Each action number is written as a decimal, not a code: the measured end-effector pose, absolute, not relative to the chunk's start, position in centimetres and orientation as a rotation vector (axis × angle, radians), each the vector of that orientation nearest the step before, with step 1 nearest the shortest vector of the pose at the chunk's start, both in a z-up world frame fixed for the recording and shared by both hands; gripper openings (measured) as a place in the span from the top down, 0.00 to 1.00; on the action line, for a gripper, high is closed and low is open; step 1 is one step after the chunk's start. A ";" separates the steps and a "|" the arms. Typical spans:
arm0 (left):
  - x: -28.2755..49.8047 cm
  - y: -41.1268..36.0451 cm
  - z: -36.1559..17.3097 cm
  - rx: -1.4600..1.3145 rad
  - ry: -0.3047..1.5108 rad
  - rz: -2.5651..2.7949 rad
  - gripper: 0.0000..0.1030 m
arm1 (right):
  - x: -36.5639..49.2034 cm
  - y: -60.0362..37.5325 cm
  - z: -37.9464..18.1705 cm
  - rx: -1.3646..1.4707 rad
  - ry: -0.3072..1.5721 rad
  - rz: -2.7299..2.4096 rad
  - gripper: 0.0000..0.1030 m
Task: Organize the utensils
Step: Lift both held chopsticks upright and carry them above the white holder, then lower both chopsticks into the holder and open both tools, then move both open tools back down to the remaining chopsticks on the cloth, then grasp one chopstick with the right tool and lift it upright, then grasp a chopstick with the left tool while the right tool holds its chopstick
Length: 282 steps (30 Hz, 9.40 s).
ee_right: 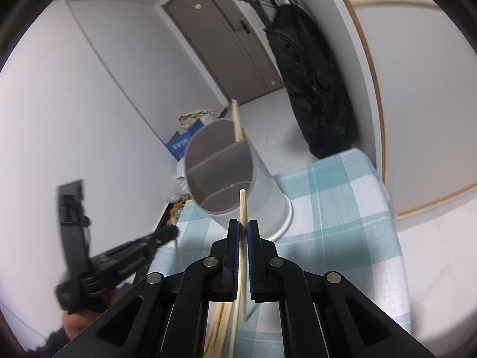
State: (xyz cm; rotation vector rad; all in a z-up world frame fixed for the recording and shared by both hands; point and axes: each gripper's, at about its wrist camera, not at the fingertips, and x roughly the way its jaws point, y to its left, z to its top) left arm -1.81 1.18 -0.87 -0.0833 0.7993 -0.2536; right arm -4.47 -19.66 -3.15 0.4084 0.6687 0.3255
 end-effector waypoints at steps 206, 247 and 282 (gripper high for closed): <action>1.0 2.6 -9.9 -0.070 1.152 -0.256 0.27 | -1.6 -18.4 -7.3 0.468 0.883 0.315 0.97; 5.0 0.6 -12.1 0.101 1.192 -0.123 0.34 | -2.1 -23.4 -5.4 0.580 0.757 0.283 0.96; -1.2 4.0 -2.0 -0.155 0.769 -0.225 0.98 | -3.9 -20.4 -3.6 0.423 0.663 0.312 0.96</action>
